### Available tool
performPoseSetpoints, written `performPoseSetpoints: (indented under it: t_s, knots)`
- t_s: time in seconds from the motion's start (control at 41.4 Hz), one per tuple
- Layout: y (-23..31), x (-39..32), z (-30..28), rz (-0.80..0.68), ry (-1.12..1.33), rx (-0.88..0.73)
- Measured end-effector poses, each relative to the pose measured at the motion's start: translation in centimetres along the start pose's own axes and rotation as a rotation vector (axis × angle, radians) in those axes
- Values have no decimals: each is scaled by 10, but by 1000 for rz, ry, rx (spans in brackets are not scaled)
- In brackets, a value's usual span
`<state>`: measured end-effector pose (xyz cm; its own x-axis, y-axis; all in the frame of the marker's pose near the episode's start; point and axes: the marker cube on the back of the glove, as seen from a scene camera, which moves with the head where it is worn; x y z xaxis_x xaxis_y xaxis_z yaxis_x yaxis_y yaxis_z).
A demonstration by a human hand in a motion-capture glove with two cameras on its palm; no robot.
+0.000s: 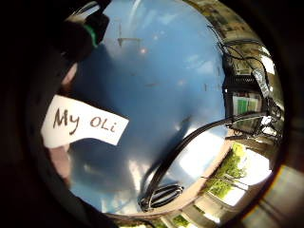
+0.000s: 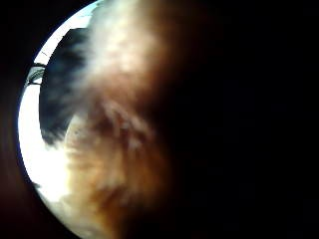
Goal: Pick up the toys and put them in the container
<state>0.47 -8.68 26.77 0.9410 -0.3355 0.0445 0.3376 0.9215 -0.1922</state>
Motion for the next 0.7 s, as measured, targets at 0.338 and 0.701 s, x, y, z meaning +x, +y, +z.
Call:
performPoseSetpoints:
  t_s: [0.338,0.701]
  knots:
    - [-5,-6,-34,65,-89,-62]
    - [8,-66,-187,85,-24,98]
